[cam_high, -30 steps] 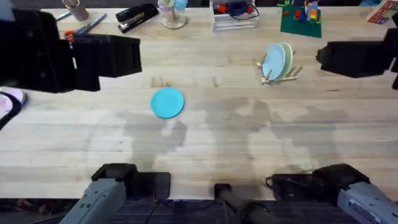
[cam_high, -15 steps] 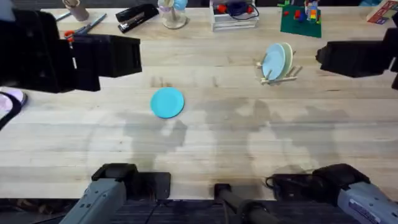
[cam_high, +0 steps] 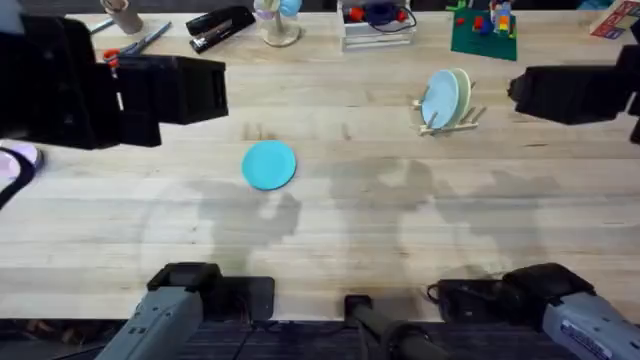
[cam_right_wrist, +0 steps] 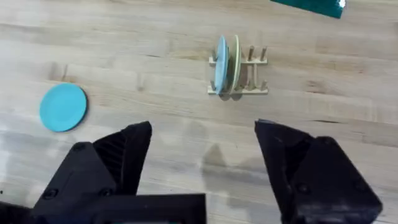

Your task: Pick up the plates from the table one by one and place each into a slot on the dish rack.

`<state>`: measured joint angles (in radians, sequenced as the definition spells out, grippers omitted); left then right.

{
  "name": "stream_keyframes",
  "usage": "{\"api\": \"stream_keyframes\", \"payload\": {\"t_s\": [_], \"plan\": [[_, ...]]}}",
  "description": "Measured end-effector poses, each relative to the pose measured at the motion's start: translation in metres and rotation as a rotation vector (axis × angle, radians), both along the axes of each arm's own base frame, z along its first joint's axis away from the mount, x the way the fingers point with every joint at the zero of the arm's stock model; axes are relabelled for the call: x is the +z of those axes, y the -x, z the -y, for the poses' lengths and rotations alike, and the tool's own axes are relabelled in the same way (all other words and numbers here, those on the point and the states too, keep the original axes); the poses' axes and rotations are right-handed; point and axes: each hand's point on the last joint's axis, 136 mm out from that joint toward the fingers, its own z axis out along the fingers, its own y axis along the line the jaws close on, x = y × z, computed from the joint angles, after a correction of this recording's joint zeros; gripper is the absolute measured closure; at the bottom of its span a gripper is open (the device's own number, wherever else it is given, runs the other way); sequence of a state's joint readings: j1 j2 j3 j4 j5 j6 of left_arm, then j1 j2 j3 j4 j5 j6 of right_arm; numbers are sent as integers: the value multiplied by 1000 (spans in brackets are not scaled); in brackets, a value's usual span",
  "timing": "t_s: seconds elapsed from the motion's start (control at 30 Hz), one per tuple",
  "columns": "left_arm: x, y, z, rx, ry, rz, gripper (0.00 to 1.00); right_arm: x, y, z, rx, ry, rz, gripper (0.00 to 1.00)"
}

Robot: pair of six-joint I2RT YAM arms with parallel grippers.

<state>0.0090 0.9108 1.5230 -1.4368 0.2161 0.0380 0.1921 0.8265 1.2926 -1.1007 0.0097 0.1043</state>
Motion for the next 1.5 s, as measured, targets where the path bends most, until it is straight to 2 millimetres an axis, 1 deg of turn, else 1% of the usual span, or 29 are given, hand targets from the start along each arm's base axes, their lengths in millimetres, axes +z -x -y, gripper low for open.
{"api": "stream_keyframes", "payload": {"t_s": [0.03, 0.07, 0.13, 0.17, 0.2, 0.23, 0.27, 0.3, 0.67, 0.83, 0.97, 1.03, 1.17, 1.3, 1.5], "plan": [[0, 0, 0, 0, 0, 0, 8, 0, 0, 0, 0, 0, 0, 8], [0, 0, 0, 1, 1, -1, 53, 0, 0, 0, 0, 0, 0, 8], [0, 0, 0, 1, 0, 0, 327, 0, 0, 0, 0, 0, 0, 8], [0, 0, 0, 0, 0, 0, 492, 0, 0, 0, 0, 0, 0, 7], [0, 0, 0, 0, -1, 0, 626, 0, 0, 0, 0, 0, 0, 7], [0, 0, 0, 0, 0, 0, 794, 0, 0, 0, 0, 0, 0, 7], [0, 0, 0, -3, -4, 1, 916, 0, 0, 0, 0, 0, 0, 7], [0, 0, 0, -2, -2, 0, 946, 0, 0, 0, 0, 0, 0, 7], [-8, 9, 0, 5, 4, -53, 961, 0, 0, 0, 0, 0, 0, 7], [-20, 16, 0, 15, 14, -135, 959, 0, 0, 0, 0, 0, 1, 7], [-31, 8, 1, 16, 18, -201, 959, 0, 0, 0, 0, 0, 1, 8], [-38, 4, 1, 18, 21, -227, 958, 0, 0, 0, 0, 0, 1, 7], [-61, 3, 1, 30, 45, -293, 958, 0, 0, 0, 0, 0, 1, 7], [-84, -3, 1, 46, 93, -334, 957, 0, 0, 0, 0, 0, 1, 7], [-119, -2, 2, 49, 175, -407, 957, 0, 0, 0, 0, 0, 0, 9]]}}
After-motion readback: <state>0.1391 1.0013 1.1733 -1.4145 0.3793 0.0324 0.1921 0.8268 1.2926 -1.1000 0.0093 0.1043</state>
